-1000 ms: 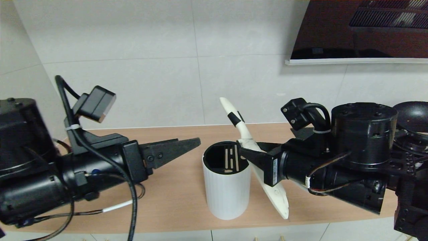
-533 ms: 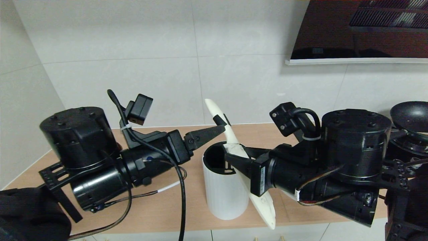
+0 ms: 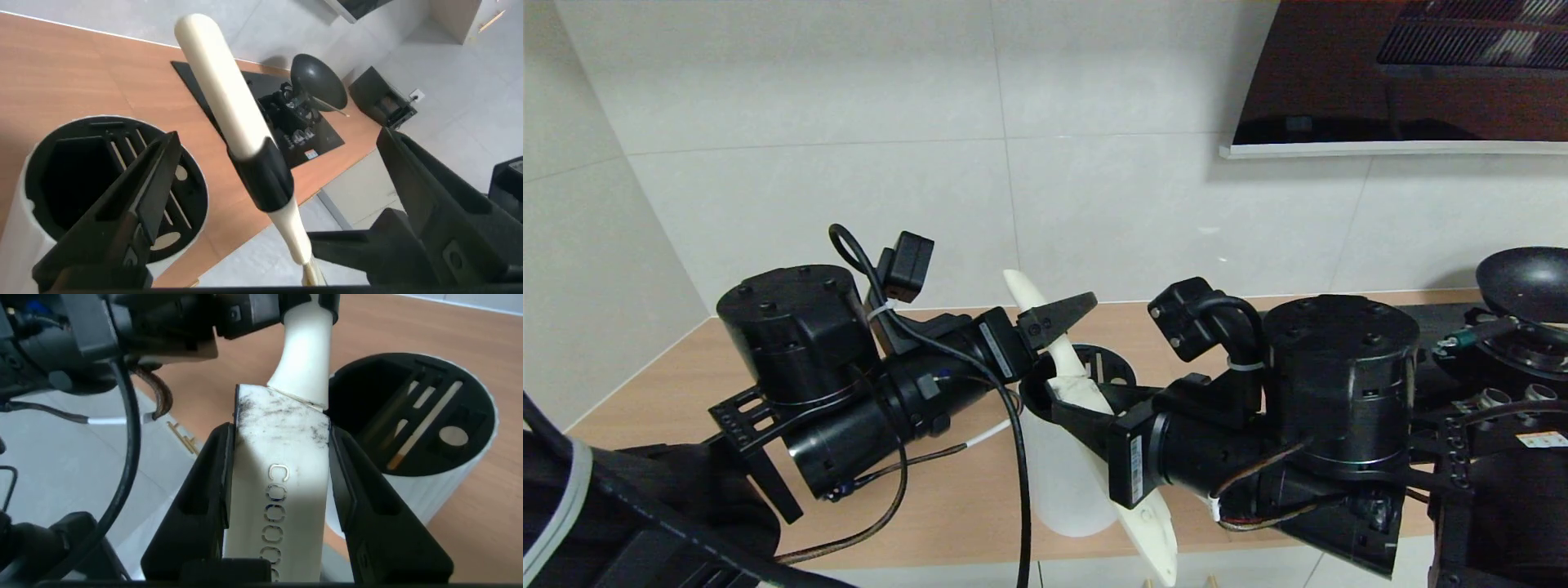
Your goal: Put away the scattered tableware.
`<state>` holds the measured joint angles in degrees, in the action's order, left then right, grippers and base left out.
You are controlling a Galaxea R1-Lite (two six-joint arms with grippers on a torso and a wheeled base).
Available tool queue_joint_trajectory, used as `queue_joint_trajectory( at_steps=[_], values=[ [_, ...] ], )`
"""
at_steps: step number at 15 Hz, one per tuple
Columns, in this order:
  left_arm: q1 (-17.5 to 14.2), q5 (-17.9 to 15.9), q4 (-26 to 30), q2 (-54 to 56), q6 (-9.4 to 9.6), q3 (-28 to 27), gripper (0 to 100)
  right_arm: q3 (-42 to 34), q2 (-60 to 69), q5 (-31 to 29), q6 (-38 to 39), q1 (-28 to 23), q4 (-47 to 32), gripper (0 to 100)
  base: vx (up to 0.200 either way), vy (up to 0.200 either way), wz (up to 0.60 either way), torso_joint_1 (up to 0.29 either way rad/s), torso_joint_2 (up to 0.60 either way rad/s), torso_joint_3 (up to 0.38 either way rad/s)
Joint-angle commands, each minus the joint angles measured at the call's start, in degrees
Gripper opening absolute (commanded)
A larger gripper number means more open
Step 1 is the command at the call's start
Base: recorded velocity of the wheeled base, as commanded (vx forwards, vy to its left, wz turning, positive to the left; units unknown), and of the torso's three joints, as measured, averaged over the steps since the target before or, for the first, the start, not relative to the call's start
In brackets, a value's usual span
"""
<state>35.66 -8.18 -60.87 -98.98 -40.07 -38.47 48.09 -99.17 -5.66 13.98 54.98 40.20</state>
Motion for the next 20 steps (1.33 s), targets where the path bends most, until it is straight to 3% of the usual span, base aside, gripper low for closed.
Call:
queue_joint_trajectory(
  at_steps=[1, 2, 3, 20],
  values=[
    [0.03, 0.01, 0.05, -0.08, -0.01, -0.02, 100, -0.10, -0.23, -0.06, -0.01, 0.04, 0.05, 0, 0.000, 0.000, 0.00, 0.000, 0.00, 0.000],
    [-0.06, 0.01, 0.05, -0.08, -0.01, -0.02, 100, -0.02, -0.23, -0.32, -0.01, 0.04, 0.14, 0, 0.000, 0.000, 0.00, 0.000, 0.00, 0.000],
    [0.03, -0.08, -0.04, -0.17, -0.01, 0.07, 0, -0.10, -0.23, -0.41, -0.01, 0.04, 0.49, 0, 0.000, 0.000, 0.00, 0.000, 0.00, 0.000],
    [-0.06, -0.17, 1.01, 0.27, -0.01, -0.55, 0, -0.28, 0.12, -1.37, -0.01, 0.04, 1.28, 0, 0.000, 0.000, 0.00, 0.000, 0.00, 0.000]
  ],
)
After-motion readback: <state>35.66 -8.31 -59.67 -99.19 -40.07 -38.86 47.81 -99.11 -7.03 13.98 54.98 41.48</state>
